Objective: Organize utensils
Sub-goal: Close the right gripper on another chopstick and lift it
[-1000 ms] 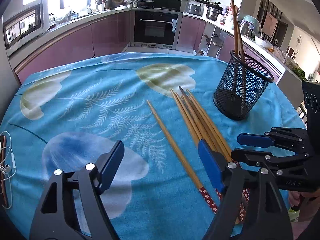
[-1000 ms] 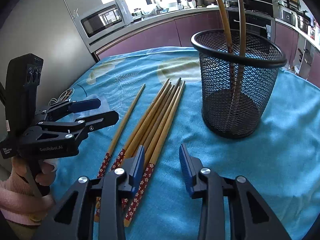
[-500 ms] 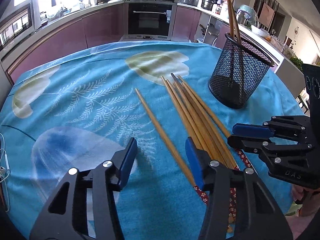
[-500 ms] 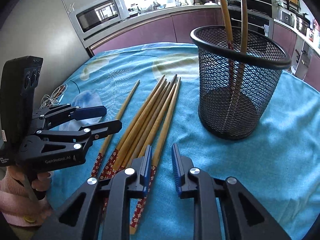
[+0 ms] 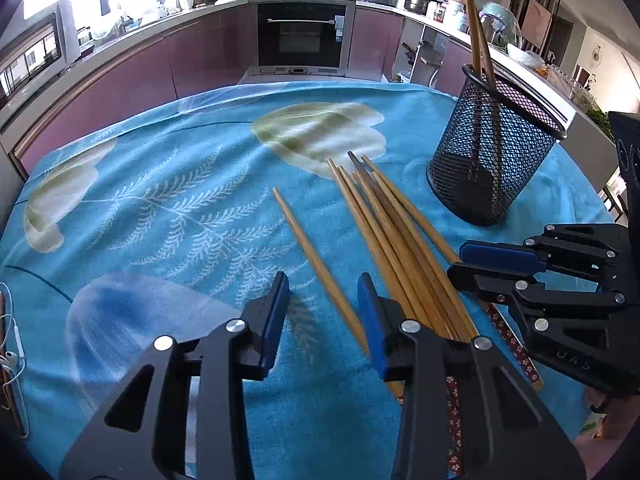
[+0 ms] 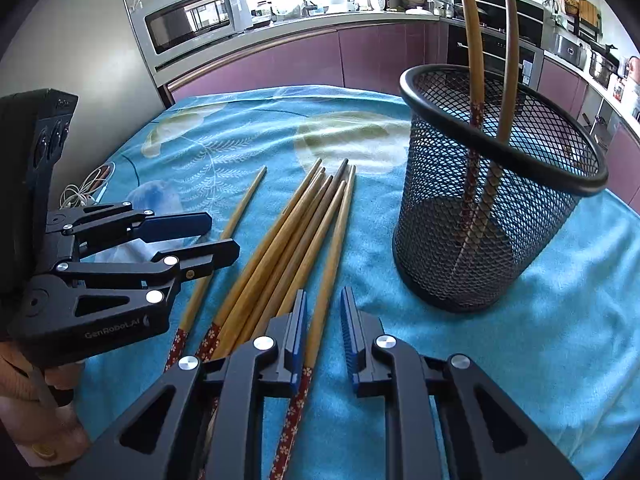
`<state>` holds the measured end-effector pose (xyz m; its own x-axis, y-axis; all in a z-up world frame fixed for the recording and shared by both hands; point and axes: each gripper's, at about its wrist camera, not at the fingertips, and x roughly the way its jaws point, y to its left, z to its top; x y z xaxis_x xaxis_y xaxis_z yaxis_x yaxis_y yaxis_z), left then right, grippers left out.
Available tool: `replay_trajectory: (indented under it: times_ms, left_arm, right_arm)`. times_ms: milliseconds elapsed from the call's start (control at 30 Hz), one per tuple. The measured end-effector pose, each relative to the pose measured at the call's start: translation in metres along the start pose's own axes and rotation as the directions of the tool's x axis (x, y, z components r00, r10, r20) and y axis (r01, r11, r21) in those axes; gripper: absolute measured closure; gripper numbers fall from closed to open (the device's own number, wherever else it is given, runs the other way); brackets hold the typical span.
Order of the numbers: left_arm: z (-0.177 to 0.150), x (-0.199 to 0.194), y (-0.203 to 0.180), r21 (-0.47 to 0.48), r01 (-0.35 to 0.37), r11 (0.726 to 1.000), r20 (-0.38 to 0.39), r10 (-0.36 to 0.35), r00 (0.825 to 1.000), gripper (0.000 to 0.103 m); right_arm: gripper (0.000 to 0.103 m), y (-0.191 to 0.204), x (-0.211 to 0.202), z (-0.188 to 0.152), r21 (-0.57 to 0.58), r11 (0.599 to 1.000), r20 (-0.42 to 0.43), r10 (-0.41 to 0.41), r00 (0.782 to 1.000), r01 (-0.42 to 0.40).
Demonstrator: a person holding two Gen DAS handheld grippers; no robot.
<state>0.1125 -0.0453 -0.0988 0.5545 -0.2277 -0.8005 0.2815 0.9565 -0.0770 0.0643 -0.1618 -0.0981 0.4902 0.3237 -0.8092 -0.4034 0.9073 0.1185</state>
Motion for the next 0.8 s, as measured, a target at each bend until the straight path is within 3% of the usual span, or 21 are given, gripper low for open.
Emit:
replay_trajectory:
  times_ms: [167,433,800]
  left_arm:
    - [0.001,0.001,0.007,-0.042,0.01,0.999,0.001,-0.01,1.0,0.087]
    - [-0.002,-0.002,0.009,-0.068,0.028,0.997,0.008,-0.027,1.0,0.094]
    - [-0.01,-0.019,0.007,-0.068,0.063,0.996,0.029,-0.061,0.998,0.095]
  right_arm:
    - [0.095,-0.009,-0.001,0.0,0.041,0.999,-0.001,0.034,0.999,-0.034]
    - [0.096,-0.016,-0.006,-0.005,0.081,0.994,0.001,0.071,0.997,-0.071]
    - [0.097,-0.019,-0.02,-0.011,0.092,0.989,0.034,0.115,0.993,-0.118]
